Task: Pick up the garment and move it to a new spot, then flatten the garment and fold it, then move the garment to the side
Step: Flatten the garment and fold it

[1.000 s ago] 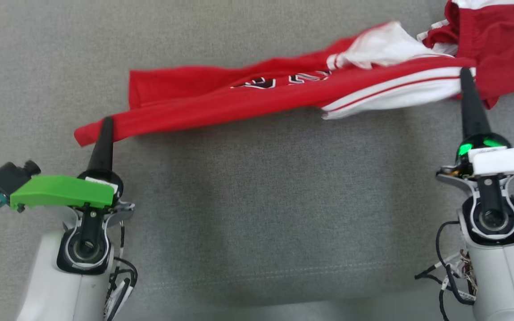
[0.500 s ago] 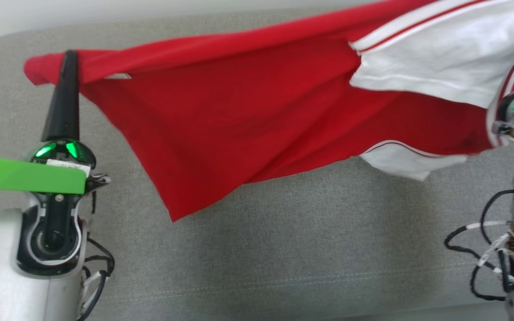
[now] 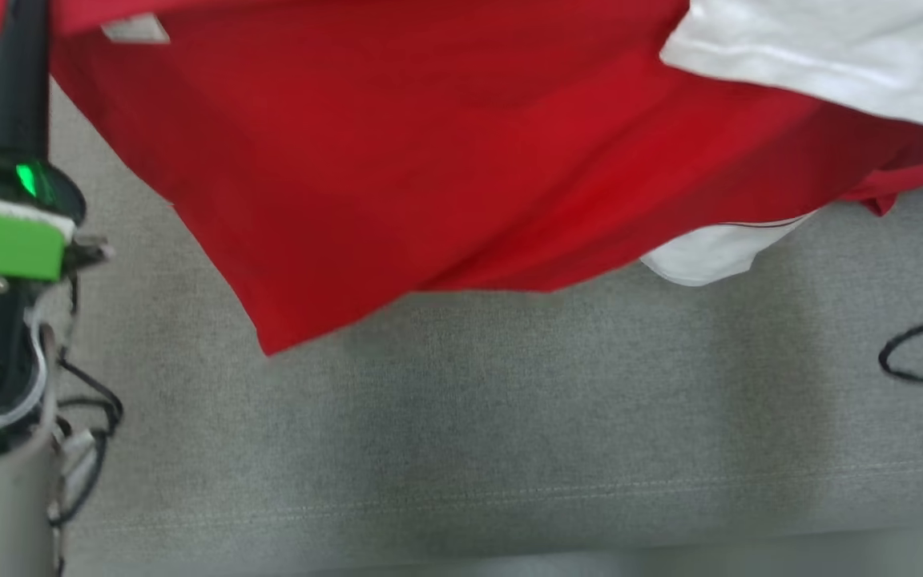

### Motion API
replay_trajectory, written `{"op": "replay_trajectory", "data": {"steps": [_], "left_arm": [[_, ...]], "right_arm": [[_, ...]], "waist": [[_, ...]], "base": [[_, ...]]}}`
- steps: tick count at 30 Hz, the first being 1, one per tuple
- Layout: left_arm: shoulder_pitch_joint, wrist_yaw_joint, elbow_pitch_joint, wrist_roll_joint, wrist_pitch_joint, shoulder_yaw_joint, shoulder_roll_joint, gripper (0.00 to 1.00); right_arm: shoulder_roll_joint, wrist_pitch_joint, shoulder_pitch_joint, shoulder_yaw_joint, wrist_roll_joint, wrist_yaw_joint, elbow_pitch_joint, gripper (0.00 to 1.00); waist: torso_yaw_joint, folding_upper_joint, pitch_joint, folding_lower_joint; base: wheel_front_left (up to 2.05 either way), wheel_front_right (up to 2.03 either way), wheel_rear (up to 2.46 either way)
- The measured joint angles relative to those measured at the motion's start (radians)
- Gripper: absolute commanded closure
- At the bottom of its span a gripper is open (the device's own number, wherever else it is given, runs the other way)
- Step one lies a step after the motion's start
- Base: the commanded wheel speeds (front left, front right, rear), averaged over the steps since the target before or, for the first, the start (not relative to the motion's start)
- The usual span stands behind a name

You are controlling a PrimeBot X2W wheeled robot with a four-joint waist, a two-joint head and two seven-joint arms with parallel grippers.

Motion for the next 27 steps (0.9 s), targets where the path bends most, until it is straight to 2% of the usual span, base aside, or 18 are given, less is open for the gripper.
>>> {"op": "replay_trajectory", "data": {"steps": [4, 7, 9, 11, 14, 18, 22, 27], "left_arm": [[-0.109, 0.009, 0.085, 0.01, 0.051, -0.012, 0.026, 1.0], [-0.2, 0.016, 0.194, 0.041, 0.08, -0.024, 0.041, 1.0], [-0.251, 0.019, 0.271, 0.096, 0.097, -0.052, 0.058, 1.0], [-0.305, 0.021, 0.336, 0.113, 0.101, -0.067, 0.048, 1.0], [-0.412, 0.022, 0.407, 0.164, 0.086, -0.084, 0.009, 1.0], [-0.589, 0.022, 0.445, 0.215, 0.024, -0.046, -0.016, 1.0], [-0.732, 0.023, 0.464, 0.234, -0.035, -0.021, -0.034, 1.0], [-0.759, 0.023, 0.545, 0.248, -0.071, -0.034, -0.064, 1.0]], "right_arm": [[-0.019, 0.019, -0.087, -0.005, -0.011, -0.007, 0.137, 1.0], [-0.039, 0.039, -0.167, 0.015, -0.068, -0.007, 0.269, 1.0], [-0.038, 0.042, -0.223, 0.022, -0.125, 0.003, 0.401, 1.0], [-0.024, 0.042, -0.261, 0.02, -0.181, 0.003, 0.523, 1.0], [0.005, 0.015, -0.363, 0.011, -0.242, 0.003, 0.641, 1.0], [0.051, -0.019, -0.599, 0.005, -0.285, 0.003, 0.682, 1.0], [0.051, -0.049, -0.797, 0.015, -0.321, 0.003, 0.679, 1.0], [0.056, -0.058, -0.874, 0.029, -0.302, 0.003, 0.706, 1.0]], "waist": [[0.008, 0.0, 0.046, 0.0], [0.015, 0.0, 0.084, 0.0], [0.021, 0.0, 0.111, 0.0], [0.026, 0.0, 0.138, 0.0], [0.035, 0.0, 0.178, 0.0], [0.045, 0.0, 0.232, 0.0], [0.052, 0.0, 0.287, 0.0], [0.058, 0.0, 0.348, 0.0002]], "base": [[0.0, 0.0, 0.0], [0.0, 0.0, 0.0], [0.0, 0.0, 0.0], [0.0, 0.0, 0.0], [0.0, 0.0, 0.0], [0.0, 0.0, 0.0], [0.0, 0.0, 0.0], [0.0, 0.0, 0.0]]}}
